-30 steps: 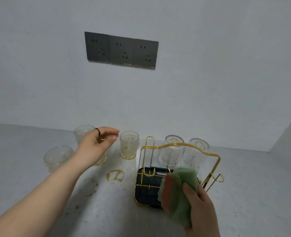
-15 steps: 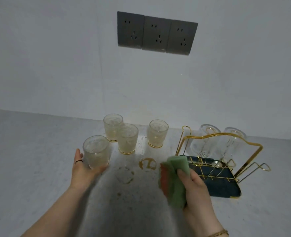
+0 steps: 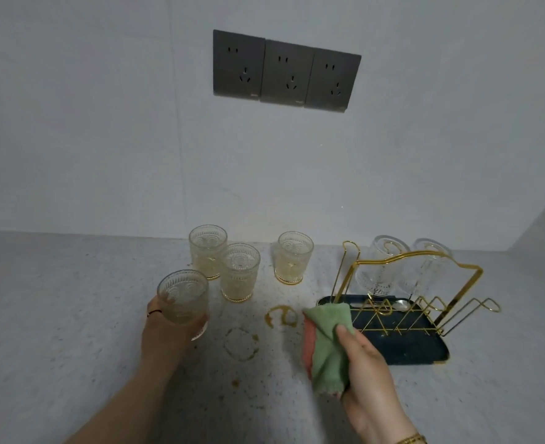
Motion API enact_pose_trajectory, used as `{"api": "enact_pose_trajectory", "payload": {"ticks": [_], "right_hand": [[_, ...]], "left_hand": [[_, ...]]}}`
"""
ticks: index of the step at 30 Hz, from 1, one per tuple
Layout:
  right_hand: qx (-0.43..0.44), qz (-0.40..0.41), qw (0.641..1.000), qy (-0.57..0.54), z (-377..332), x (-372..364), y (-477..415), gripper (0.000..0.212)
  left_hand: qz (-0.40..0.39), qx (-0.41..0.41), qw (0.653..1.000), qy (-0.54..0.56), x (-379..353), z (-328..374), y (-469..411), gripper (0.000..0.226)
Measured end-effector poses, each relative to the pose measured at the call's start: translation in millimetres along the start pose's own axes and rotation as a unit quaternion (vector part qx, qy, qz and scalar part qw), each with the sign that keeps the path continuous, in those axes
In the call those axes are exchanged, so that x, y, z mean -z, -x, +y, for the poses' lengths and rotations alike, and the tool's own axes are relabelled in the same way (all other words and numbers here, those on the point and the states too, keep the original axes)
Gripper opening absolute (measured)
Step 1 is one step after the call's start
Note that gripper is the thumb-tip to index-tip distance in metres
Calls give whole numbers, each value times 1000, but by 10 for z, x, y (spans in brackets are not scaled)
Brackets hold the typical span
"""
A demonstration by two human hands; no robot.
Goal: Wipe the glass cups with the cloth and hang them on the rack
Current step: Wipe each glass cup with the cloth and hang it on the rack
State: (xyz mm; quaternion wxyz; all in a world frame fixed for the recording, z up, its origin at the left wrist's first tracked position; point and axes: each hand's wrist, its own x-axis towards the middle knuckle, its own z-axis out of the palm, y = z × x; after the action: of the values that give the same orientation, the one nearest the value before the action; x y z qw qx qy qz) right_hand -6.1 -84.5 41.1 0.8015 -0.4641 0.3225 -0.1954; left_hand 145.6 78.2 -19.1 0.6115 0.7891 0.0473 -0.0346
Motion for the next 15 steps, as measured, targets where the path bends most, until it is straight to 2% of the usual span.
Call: {"api": "enact_pose_trajectory", "payload": {"ticks": [4, 7, 9, 10, 12, 13, 15], "right_hand": [[15, 29, 999, -4, -56, -18, 53, 23], [37, 27, 999, -3, -102, -77, 128, 24], [47, 18, 999, 4, -119, -146, 194, 25], [51, 7, 999, 14, -122, -187, 229, 25], [61, -24, 996, 52, -103, -245, 306, 26], [68, -40, 994, 76, -92, -277, 347, 26], [85, -74, 985, 127, -84, -303, 451, 31]], "left_hand": [[-26, -10, 1000, 7, 49, 180, 223, 71], [-59, -15, 997, 36, 91, 321, 521, 38], [-91, -12, 993, 74, 112, 431, 774, 29], [-107, -4, 990, 95, 109, 445, 878, 36], [-132, -4, 984, 117, 87, 487, 1087, 75], [-130, 2, 984, 123, 77, 518, 1174, 83], [-134, 17, 983, 121, 48, 546, 1281, 67]]}}
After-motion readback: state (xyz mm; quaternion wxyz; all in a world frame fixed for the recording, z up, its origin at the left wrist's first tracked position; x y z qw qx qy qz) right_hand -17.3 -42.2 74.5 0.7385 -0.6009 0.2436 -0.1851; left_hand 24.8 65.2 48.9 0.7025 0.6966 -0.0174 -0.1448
